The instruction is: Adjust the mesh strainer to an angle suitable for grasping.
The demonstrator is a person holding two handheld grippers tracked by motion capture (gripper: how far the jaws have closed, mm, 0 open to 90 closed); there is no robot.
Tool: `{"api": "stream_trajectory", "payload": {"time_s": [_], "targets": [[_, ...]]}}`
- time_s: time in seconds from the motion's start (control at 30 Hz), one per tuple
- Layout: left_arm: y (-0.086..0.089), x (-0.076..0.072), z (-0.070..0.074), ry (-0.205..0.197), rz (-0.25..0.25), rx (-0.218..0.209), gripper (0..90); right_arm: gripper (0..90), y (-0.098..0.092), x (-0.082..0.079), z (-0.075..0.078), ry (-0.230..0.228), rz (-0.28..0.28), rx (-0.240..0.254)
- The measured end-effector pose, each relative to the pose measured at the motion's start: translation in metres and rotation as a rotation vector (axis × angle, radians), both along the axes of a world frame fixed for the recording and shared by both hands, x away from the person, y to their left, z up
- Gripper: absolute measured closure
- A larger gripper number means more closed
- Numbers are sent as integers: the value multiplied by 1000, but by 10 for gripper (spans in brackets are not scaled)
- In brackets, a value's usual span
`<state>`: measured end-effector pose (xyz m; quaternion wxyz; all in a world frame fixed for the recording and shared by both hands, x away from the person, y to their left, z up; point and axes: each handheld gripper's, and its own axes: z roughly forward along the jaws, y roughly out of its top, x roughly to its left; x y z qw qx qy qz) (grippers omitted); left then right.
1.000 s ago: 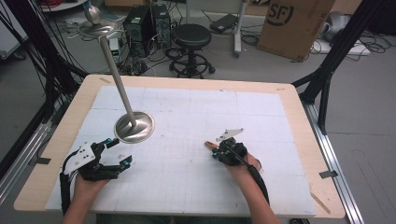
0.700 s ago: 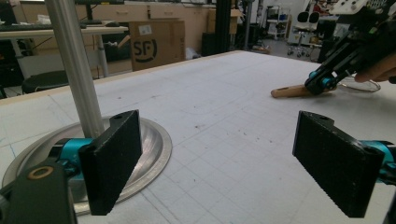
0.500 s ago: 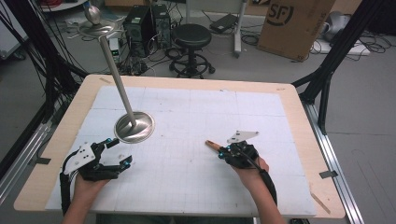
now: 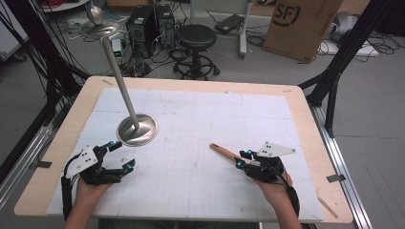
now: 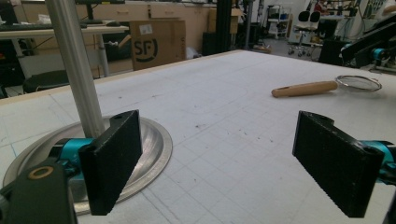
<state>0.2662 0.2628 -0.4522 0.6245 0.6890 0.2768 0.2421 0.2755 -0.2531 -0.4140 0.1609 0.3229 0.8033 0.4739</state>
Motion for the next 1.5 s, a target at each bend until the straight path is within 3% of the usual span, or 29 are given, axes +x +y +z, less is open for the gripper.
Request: {"api": "stream_trajectory", "payload": {"time_s": [0.03,0.1,0.4,0.87,1.5], "targets": [[0,0,0,3,0,-2,163,540,-3,-2,-1,-22,1,13],[0,0,0,4,0,-3,163,539,-5,-3,-2,-27,3,25],[-1,-1,0,-7,-2,9,164,359,-19,-14,-5,-82,-60,93],[-1,-1,0,-10,-9,8,163,272,-19,-9,-6,-87,-100,135],[-1,-1,0,-6,-3,9,165,220,-21,-7,-8,-80,-109,127]]}}
